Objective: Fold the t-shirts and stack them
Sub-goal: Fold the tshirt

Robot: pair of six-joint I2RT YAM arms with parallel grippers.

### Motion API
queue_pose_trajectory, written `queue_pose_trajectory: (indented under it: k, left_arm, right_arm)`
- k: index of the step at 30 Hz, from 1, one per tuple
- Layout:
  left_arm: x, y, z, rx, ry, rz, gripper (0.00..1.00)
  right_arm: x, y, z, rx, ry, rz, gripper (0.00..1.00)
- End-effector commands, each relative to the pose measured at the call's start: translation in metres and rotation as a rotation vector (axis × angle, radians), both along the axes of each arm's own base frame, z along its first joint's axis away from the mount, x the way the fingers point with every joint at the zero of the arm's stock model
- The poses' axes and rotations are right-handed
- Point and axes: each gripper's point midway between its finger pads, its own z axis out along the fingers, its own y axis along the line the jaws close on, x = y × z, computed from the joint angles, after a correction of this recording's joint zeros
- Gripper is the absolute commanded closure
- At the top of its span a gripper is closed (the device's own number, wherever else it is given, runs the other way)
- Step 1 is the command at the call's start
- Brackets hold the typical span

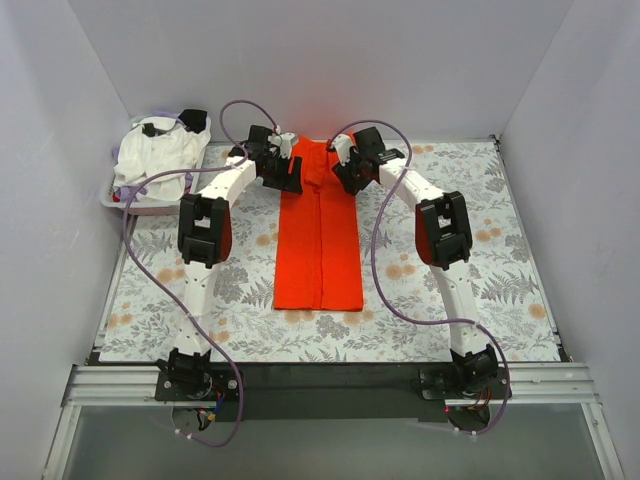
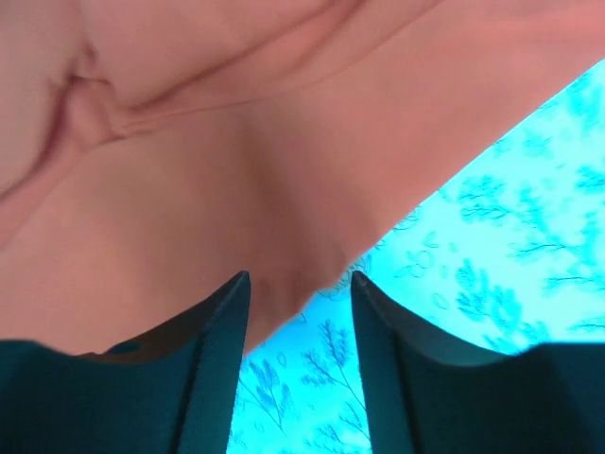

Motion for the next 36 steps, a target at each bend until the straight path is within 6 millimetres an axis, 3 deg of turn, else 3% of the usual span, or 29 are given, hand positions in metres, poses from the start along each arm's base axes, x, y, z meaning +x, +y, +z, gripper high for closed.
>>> queue_pose_trajectory:
  k: [1,2,3,4,5,6,7,9,10,11,12,13,14,15,17,18,20,21,22,23,24,26,29,32,36]
  left_arm:
    - [-0.003,0.008,0.088,-0.029,-0.157,-0.008,0.36]
    - [-0.004,0.006,0.126,-0.057,-0.234,-0.012,0.35]
    - [-0.008,0.006,0.145,-0.073,-0.27,-0.023,0.34]
    - [-0.015,0.007,0.15,-0.075,-0.282,-0.03,0.33]
    - [-0.021,0.006,0.191,-0.103,-0.383,-0.046,0.33]
    - [-0.026,0.007,0.202,-0.11,-0.418,-0.054,0.33]
    - [-0.032,0.007,0.195,-0.111,-0.436,-0.061,0.33]
    - [-0.048,0.01,0.227,-0.112,-0.542,-0.091,0.28]
    - [-0.054,0.011,0.229,-0.099,-0.574,-0.108,0.19]
    - [-0.063,0.013,0.217,-0.078,-0.559,-0.125,0.18]
    - [-0.076,0.015,0.227,-0.05,-0.606,-0.187,0.18]
    - [-0.086,0.016,0.221,-0.033,-0.598,-0.23,0.17]
    - [-0.11,0.019,0.196,-0.006,-0.504,-0.284,0.17]
    - [-0.134,0.015,0.202,-0.017,-0.533,-0.411,0.16]
    - [-0.179,0.016,0.185,-0.042,-0.463,-0.516,0.16]
    - [-0.212,0.017,0.174,-0.066,-0.464,-0.58,0.16]
    - [-0.246,0.02,0.157,-0.08,-0.493,-0.657,0.16]
    - [-0.277,0.023,0.122,-0.097,-0.431,-0.693,0.16]
    - [-0.293,0.022,0.129,-0.093,-0.525,-0.764,0.17]
    - [-0.307,0.021,0.119,-0.094,-0.528,-0.803,0.19]
    - [-0.328,0.023,0.096,-0.099,-0.499,-0.836,0.21]
    - [-0.345,0.022,0.09,-0.093,-0.565,-0.91,0.29]
    - [-0.359,0.022,0.063,-0.06,-0.584,-0.976,0.36]
    - [-0.363,0.024,0.037,-0.004,-0.565,-1.018,0.39]
    - [-0.358,0.024,0.021,0.037,-0.567,-1.036,0.4]
  right_arm:
    - [0.01,0.01,0.132,0.132,-0.219,0.043,0.45]
    - [0.004,0.014,0.147,0.164,-0.232,0.071,0.41]
    - [-0.005,0.013,0.183,0.194,-0.284,0.095,0.4]
    - [-0.011,0.019,0.204,0.232,-0.326,0.123,0.37]
    - [-0.019,0.018,0.203,0.243,-0.316,0.128,0.31]
    - [-0.032,0.015,0.235,0.273,-0.37,0.143,0.07]
    - [-0.04,0.021,0.251,0.31,-0.416,0.196,0.02]
    - [-0.065,0.017,0.259,0.326,-0.438,0.236,0.01]
    - [-0.076,0.019,0.259,0.342,-0.435,0.278,0.01]
    - [-0.085,0.021,0.263,0.351,-0.45,0.317,0.02]
    - [-0.101,0.02,0.258,0.349,-0.436,0.359,0.01]
    - [-0.115,0.022,0.254,0.353,-0.422,0.411,0.02]
    - [-0.133,0.023,0.254,0.327,-0.429,0.467,0.02]
    - [-0.15,0.022,0.227,0.301,-0.371,0.503,0.02]
    - [-0.177,0.019,0.199,0.231,-0.322,0.558,0.02]
    - [-0.204,0.022,0.177,0.203,-0.276,0.598,0.02]
    - [-0.237,0.02,0.148,0.166,-0.231,0.664,0.02]
    - [-0.261,0.027,0.147,0.161,-0.241,0.723,0.04]
    - [-0.285,0.019,0.113,0.12,-0.178,0.753,0.05]
    - [-0.299,0.019,0.104,0.103,-0.171,0.785,0.07]
    - [-0.321,0.026,0.099,0.094,-0.186,0.855,0.1]
    - [-0.349,0.024,0.076,0.077,-0.145,0.9,0.22]
    - [-0.369,0.022,0.048,0.051,-0.101,0.923,0.32]
    - [-0.371,0.022,0.029,0.029,-0.08,0.914,0.36]
    - [-0.376,0.022,0.017,0.019,-0.044,0.929,0.43]
